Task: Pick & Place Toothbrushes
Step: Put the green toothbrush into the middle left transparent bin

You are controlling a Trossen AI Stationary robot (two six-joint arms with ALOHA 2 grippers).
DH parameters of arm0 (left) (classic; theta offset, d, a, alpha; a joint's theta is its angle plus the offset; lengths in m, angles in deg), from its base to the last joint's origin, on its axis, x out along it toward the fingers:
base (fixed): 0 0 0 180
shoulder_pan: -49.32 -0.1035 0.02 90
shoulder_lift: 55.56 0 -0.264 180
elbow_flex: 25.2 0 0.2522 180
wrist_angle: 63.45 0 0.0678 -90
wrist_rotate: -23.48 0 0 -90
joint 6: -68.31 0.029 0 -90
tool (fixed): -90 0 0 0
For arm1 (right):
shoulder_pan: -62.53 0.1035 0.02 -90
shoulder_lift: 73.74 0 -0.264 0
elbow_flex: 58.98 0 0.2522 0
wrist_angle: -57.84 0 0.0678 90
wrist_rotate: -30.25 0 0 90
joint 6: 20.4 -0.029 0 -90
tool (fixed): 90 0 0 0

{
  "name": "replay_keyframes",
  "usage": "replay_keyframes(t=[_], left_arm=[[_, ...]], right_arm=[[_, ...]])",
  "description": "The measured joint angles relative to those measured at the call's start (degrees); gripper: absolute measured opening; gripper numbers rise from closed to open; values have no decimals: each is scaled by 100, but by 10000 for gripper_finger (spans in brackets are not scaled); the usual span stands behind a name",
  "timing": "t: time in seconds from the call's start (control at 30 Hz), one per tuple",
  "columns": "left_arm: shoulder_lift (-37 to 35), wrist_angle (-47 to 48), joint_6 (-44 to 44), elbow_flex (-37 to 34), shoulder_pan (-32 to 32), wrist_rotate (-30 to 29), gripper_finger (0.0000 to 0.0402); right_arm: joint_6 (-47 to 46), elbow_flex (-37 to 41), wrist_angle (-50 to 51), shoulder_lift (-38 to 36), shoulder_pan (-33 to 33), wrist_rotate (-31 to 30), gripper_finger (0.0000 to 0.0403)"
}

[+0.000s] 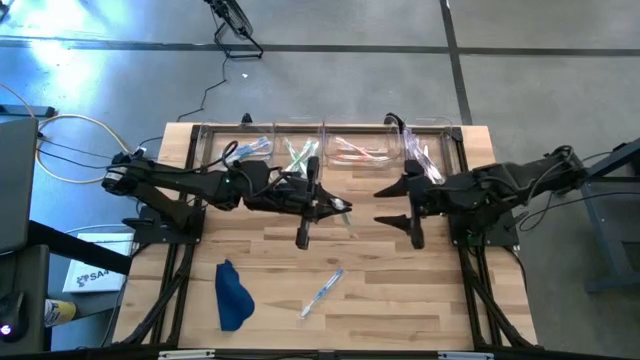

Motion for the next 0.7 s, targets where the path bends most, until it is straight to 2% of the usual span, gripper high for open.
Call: replay_keyframes(t=[0.17, 0.33, 0.7], left_arm=[[-15, 129, -30, 0, -142, -22, 8], [-34, 230, -49, 2, -422, 102, 8], [-30, 466, -149, 2, -972, 363, 8]], right_arm=[[-385, 0, 549, -189, 0, 294, 242], [-575, 0, 897, -200, 0, 506, 208], [-866, 0, 1200, -189, 0, 655, 80]])
